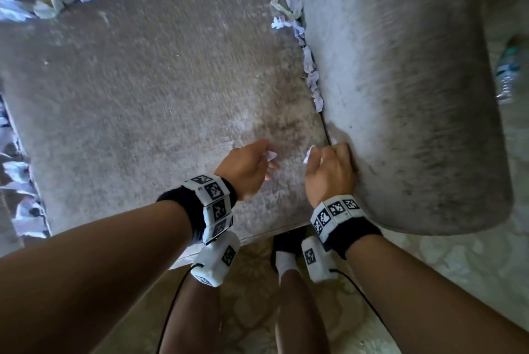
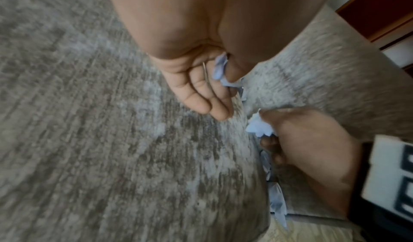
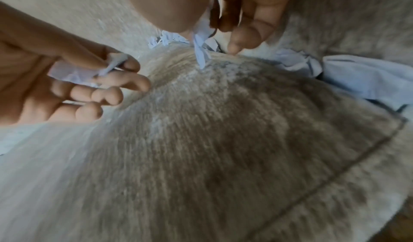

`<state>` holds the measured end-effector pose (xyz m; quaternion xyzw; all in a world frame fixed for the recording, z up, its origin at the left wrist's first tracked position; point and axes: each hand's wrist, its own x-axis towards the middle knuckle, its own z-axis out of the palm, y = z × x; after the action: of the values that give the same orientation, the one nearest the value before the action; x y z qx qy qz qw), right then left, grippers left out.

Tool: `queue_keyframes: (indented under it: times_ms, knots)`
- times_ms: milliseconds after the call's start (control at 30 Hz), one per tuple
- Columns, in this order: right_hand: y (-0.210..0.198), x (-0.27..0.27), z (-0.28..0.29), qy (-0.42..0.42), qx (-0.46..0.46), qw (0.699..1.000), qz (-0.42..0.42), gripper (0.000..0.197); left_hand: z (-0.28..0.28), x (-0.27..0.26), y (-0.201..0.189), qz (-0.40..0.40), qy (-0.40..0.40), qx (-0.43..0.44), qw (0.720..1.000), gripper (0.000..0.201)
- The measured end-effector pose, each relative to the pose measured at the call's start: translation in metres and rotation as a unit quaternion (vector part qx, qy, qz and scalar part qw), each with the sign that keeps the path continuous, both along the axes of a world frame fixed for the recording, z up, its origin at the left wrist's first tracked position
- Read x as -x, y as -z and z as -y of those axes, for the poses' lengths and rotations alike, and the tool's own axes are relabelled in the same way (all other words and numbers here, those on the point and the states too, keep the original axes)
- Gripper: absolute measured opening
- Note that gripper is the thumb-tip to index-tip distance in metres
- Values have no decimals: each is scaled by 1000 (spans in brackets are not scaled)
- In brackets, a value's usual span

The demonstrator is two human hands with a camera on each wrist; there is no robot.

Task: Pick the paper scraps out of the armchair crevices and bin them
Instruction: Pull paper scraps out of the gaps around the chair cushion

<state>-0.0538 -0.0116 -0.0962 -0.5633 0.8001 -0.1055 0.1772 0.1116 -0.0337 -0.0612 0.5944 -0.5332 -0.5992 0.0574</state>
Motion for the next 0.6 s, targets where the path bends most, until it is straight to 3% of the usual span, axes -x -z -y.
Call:
queue_keyframes:
  times_ms: [200, 367, 500, 600]
  knots:
    - [-9, 26, -22, -42, 7, 996, 80, 13, 1, 19, 1, 138, 58, 7, 989, 25]
    - [-18, 36, -41, -42, -17, 994, 96, 12, 0, 56, -4, 215, 101, 0, 971, 15]
    - [-24, 43, -59, -40, -56, 996, 64, 52, 0, 88, 3, 204, 132, 17, 970, 20]
    - [-23, 47, -71, -49, -44, 997, 33, 49, 2, 112, 10, 193, 162, 37, 967, 27]
